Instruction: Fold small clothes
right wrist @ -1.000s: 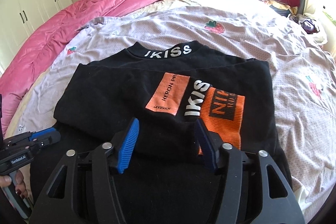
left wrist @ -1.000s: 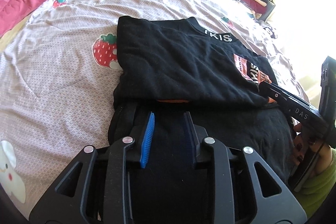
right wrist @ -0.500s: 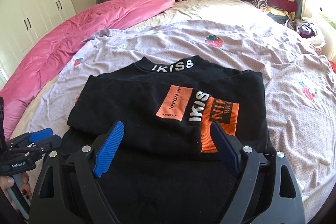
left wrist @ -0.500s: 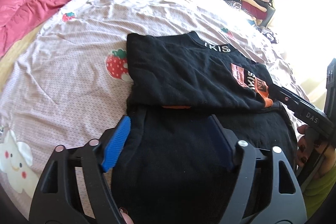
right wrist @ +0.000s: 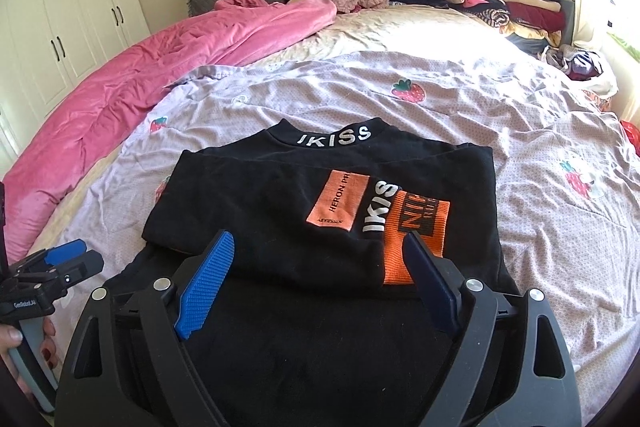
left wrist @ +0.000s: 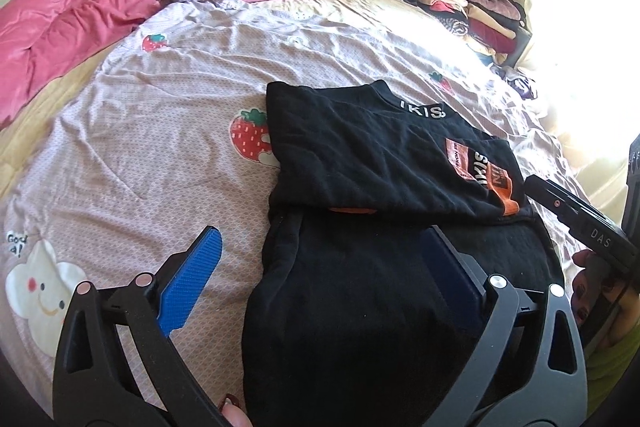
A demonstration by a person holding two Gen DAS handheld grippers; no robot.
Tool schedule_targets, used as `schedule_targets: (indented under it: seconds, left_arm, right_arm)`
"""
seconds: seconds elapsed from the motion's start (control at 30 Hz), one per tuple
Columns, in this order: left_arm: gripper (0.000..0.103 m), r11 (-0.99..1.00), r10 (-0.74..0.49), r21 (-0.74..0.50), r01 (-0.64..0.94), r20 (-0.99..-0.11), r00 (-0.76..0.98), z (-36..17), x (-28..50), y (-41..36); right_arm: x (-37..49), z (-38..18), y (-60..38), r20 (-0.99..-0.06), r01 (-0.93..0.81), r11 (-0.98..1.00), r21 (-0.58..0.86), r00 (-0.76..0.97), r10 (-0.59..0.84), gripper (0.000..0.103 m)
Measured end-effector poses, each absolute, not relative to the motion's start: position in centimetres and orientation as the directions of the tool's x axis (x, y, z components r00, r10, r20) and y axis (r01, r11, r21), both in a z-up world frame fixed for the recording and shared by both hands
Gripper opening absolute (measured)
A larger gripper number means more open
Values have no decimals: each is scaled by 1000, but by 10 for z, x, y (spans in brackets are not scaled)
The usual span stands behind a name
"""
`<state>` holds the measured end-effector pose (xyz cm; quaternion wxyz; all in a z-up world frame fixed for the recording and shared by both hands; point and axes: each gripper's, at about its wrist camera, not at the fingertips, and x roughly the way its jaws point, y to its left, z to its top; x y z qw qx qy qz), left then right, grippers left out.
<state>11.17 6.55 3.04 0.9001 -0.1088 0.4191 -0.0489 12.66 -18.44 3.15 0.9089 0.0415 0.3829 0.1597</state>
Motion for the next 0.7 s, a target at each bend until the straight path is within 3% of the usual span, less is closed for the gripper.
schedule_targets:
  seconds: [0.7]
  left_arm:
    - [93,976,-133,-213,-50,-759,638,26,83,82]
  right_arm:
    - [98,35,-200,-682,-250,952,178,666,302,85]
